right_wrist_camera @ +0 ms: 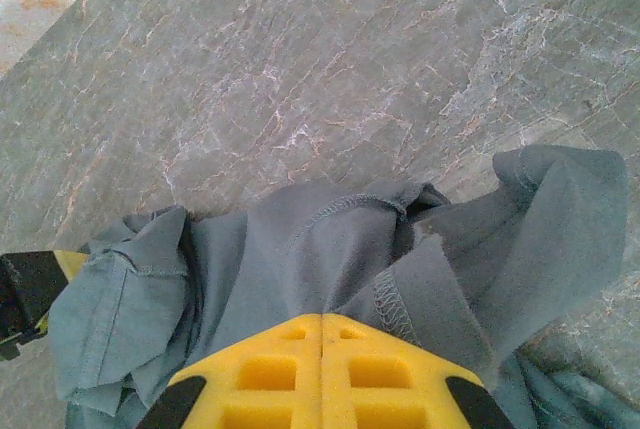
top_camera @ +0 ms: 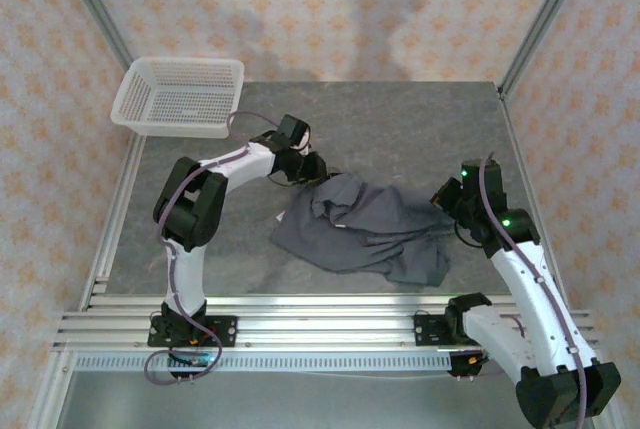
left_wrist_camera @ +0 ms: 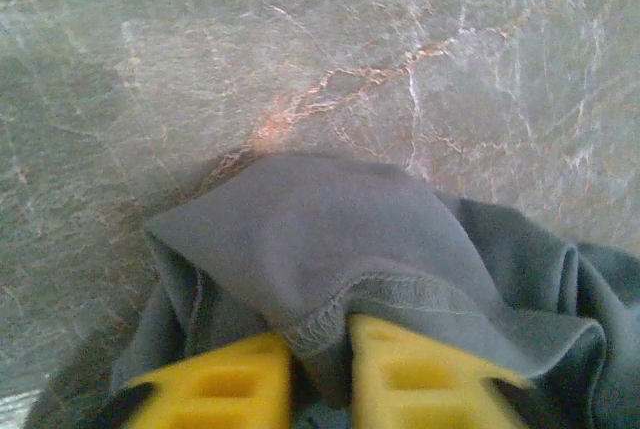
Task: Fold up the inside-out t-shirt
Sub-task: Flatten out the T-shirt at the center of the table.
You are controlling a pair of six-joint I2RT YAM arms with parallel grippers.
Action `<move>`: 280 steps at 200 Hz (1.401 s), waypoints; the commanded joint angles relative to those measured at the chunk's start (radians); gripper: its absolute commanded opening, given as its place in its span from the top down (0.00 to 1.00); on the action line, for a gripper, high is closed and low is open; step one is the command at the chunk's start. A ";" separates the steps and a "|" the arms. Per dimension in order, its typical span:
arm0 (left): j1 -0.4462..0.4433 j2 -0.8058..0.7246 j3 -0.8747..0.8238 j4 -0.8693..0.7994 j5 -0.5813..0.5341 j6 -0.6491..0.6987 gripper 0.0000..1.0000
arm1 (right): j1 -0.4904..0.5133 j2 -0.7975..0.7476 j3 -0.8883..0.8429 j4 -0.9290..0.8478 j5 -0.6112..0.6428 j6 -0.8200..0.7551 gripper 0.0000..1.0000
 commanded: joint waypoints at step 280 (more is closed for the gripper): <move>0.320 -0.649 -0.525 -0.122 -0.425 -0.052 0.71 | -0.004 -0.005 0.074 -0.056 0.373 0.030 1.00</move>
